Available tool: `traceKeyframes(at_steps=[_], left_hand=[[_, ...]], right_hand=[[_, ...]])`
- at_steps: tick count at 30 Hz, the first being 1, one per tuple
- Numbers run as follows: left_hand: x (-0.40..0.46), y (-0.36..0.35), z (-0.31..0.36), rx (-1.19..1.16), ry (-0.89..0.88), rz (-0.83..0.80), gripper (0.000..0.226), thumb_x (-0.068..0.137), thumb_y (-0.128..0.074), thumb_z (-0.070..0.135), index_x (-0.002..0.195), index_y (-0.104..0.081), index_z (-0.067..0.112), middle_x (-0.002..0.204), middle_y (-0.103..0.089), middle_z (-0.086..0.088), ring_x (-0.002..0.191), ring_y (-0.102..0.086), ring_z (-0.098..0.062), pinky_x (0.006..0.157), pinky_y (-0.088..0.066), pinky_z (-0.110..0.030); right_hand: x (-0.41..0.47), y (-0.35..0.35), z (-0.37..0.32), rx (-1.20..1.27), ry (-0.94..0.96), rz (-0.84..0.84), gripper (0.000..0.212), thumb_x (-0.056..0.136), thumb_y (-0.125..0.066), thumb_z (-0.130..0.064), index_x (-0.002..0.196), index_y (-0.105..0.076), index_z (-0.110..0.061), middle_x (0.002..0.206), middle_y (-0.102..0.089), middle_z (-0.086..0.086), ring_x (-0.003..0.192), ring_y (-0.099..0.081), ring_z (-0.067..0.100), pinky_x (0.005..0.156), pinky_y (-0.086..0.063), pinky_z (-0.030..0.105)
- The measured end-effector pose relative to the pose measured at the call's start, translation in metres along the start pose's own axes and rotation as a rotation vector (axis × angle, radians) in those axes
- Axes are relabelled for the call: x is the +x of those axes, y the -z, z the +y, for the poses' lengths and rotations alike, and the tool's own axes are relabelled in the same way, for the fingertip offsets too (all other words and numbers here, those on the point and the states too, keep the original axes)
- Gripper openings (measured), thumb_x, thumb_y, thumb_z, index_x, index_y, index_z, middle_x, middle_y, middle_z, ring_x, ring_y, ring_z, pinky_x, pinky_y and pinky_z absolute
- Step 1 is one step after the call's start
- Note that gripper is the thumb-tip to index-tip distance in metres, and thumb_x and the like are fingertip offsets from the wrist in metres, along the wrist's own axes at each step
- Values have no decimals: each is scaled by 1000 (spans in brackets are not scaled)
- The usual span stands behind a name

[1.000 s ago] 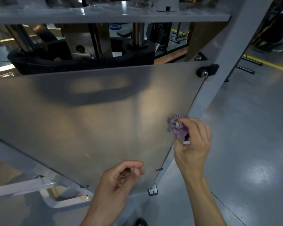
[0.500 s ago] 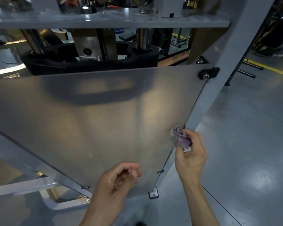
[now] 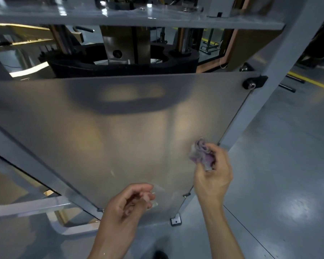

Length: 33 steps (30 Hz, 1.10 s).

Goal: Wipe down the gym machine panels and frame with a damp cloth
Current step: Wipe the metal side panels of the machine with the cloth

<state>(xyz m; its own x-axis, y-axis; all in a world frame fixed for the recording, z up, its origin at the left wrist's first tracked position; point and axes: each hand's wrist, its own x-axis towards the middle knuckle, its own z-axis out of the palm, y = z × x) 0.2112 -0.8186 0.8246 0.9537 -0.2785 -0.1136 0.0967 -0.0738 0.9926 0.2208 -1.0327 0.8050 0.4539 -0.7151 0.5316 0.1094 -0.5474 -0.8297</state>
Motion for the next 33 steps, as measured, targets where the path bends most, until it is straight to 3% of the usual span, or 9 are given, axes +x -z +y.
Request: traceKeyframes(at_steps=[4, 8, 13, 18, 21, 23, 27, 30, 33], left_hand=[[-2, 10, -7, -24, -21, 30, 19, 81, -67, 29, 92, -77, 42, 92, -80, -2, 77, -73, -12, 77, -56, -23], [0, 30, -11, -31, -40, 63, 26, 95, -69, -1, 99, -78, 23, 92, -79, -3, 76, -73, -12, 75, -56, -22], [0, 59, -13, -34, -39, 87, 22, 96, -67, -1, 107, -74, 17, 95, -79, -1, 81, -72, -14, 76, -57, -22], [0, 93, -12, -53, -65, 188, 22, 89, -76, 15, 102, -76, 34, 99, -78, 4, 95, -73, -19, 81, -58, -37], [0, 112, -14, -22, -89, 250, 37, 93, -74, 8, 99, -74, 44, 102, -78, 6, 102, -72, -18, 87, -57, -43], [1, 122, -14, 14, -86, 274, 49, 97, -65, -2, 99, -73, 46, 106, -77, 11, 103, -70, -12, 90, -56, -42], [4, 133, -15, 47, -84, 285, 50, 97, -63, -4, 110, -66, 45, 116, -72, 19, 112, -67, -12, 91, -50, -31], [3, 139, -12, 25, -86, 263, 51, 97, -61, -6, 128, -62, 35, 127, -66, 16, 121, -63, -11, 89, -46, -26], [2, 146, -11, 35, -67, 233, 57, 98, -59, -7, 139, -57, 32, 135, -62, 18, 127, -59, -8, 93, -46, -26]], right_hand=[[29, 23, 8, -62, -57, 159, 36, 79, -60, -7, 106, -63, -31, 97, -63, -8, 85, -64, 19, 76, -51, 24], [8, -8, -8, -3, -24, 94, 36, 77, -57, -7, 108, -64, -24, 101, -64, -8, 93, -65, 24, 84, -57, 39], [-25, -30, -32, -37, 42, -51, 39, 73, -61, 6, 107, -69, -10, 99, -65, -3, 90, -64, 9, 81, -49, 18], [-1, -7, -25, -58, -81, 147, 29, 82, -57, -4, 101, -66, -24, 91, -65, -7, 88, -66, 17, 78, -49, 15], [-12, -32, -34, 57, -95, 116, 32, 81, -53, -7, 104, -64, -26, 103, -69, -2, 97, -70, 32, 86, -60, 42], [-36, -55, -50, 65, -49, 16, 38, 78, -56, -4, 107, -65, -26, 109, -69, -3, 104, -69, 26, 87, -59, 50], [-50, -55, -64, -56, 30, -57, 40, 74, -60, 12, 104, -70, -13, 98, -67, -5, 91, -62, -2, 82, -47, 13], [-21, -29, -55, -72, -108, 121, 27, 80, -58, 0, 99, -68, -17, 88, -65, -5, 79, -59, -7, 73, -43, 11], [-11, -28, -55, -28, -158, 246, 26, 82, -59, 10, 96, -65, -10, 89, -69, 7, 74, -61, -4, 69, -52, 19]])
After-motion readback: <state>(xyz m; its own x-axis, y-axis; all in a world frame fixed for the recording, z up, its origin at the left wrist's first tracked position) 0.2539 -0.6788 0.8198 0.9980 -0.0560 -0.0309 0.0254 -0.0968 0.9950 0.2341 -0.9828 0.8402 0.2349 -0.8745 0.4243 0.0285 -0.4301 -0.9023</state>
